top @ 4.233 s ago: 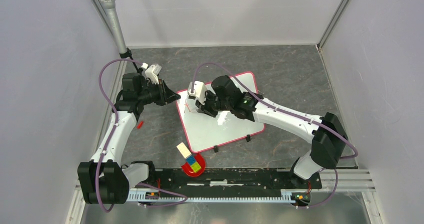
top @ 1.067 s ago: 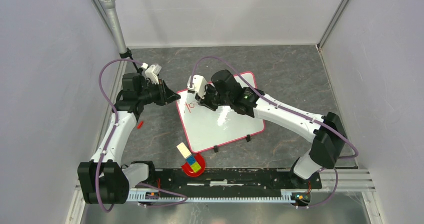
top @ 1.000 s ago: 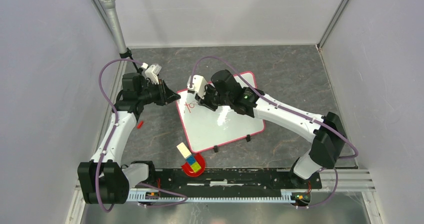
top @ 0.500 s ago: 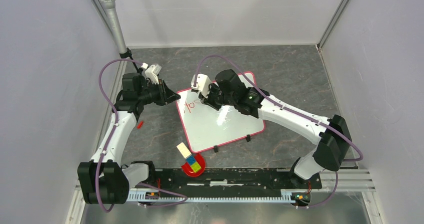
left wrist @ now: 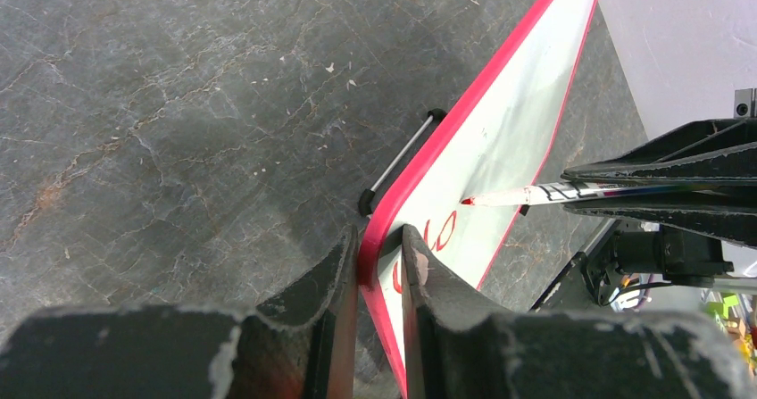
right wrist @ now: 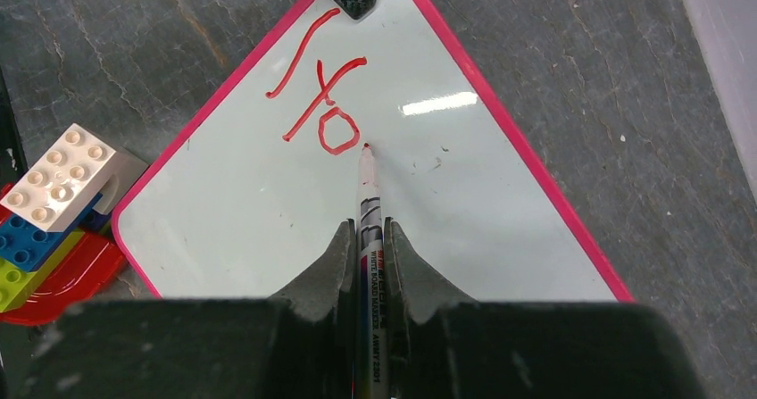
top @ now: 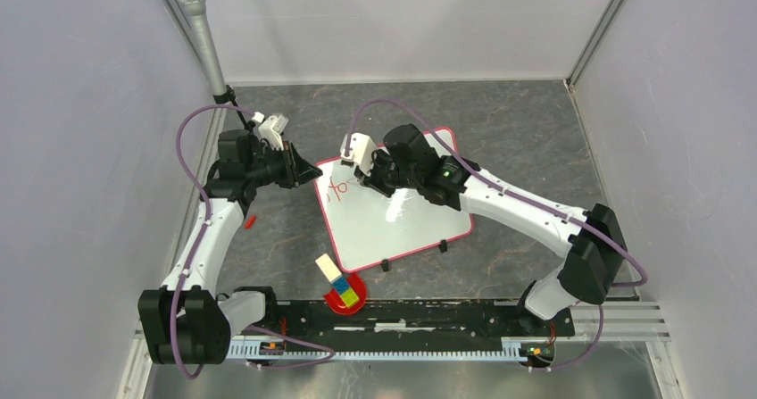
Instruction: Write a sentence on the whiteboard
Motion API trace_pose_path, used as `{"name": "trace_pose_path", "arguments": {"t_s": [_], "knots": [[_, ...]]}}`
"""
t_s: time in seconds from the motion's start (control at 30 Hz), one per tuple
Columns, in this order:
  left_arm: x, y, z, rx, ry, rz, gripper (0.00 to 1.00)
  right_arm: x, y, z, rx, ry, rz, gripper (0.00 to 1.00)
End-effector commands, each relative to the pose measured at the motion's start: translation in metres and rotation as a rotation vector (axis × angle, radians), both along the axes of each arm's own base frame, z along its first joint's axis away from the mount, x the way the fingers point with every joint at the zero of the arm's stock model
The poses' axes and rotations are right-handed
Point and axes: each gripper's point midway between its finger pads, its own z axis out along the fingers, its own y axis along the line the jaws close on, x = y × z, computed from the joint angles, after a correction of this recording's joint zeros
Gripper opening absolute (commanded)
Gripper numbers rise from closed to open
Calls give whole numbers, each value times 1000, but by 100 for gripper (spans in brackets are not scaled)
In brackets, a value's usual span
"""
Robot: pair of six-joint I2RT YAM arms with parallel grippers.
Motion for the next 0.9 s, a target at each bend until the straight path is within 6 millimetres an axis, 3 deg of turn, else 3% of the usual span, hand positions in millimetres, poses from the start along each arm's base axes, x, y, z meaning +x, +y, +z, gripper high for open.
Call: {"name": "trace_pose_path", "arguments": {"t_s": [0.0, 0.6, 0.87], "knots": [[-2, 1, 4, 33, -46, -20, 7, 8, 2, 0, -9, -27, -9, 0], [-1, 1, 3, 33, -41, -19, 7, 32, -9, 18, -6, -71, -79, 0], [0, 1, 3, 33, -42, -20, 7, 25, -10, 11, -14, -41, -56, 0]]}}
